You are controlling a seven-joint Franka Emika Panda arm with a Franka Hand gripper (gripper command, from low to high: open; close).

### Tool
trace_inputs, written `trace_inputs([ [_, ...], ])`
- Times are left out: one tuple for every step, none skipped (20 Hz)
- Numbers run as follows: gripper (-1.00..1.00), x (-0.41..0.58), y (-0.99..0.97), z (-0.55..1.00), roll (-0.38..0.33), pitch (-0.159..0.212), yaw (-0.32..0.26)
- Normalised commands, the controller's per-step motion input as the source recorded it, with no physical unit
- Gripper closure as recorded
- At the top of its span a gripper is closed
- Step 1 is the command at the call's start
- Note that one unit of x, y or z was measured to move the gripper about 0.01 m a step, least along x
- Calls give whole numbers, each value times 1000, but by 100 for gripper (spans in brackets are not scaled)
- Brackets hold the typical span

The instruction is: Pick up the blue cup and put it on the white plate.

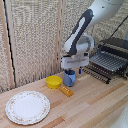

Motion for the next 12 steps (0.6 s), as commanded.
trace_inputs([
  [100, 234, -97, -234, -40, 6, 50],
  [100, 211, -131, -229, -21, 0, 53],
  [100, 169, -154, -223, -11, 0, 62],
  [100, 151, -154, -191, 0, 0, 63],
  [100, 140, -146, -151, 0, -9, 57],
  [100, 103, -140, -117, 0, -20, 47],
  [100, 66, -117, -74, 0, -19, 27],
  [100, 34, -77, -46, 0, -14, 4],
  [100, 0, -46, -23, 0, 0, 0],
  [100, 0, 0, 0, 0, 0, 0],
  [100, -6, 0, 0, 0, 0, 0],
  [100, -43, 0, 0, 0, 0, 0],
])
